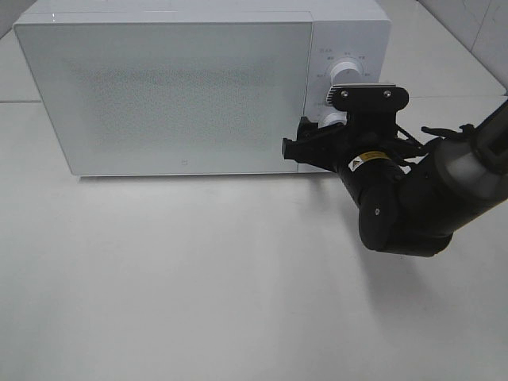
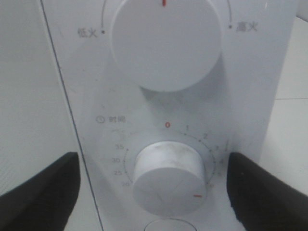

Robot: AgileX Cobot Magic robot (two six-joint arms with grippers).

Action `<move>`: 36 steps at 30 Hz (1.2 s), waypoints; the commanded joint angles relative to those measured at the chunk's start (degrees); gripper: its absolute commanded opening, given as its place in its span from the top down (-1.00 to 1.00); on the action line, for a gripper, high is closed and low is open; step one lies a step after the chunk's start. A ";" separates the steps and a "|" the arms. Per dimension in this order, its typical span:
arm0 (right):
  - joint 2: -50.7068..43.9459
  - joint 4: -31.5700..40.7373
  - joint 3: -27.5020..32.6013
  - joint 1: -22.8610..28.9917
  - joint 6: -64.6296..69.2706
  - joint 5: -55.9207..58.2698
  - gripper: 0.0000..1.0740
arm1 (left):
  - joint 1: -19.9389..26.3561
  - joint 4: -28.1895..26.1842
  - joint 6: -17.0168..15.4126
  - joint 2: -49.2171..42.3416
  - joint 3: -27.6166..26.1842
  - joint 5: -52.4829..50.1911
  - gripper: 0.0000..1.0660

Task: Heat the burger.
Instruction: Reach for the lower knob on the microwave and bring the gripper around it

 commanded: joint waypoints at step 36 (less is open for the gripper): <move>0.11 -0.74 -0.80 -0.23 2.29 -5.44 1.00 | 0.34 -0.63 -0.23 -1.38 0.17 -0.40 -0.88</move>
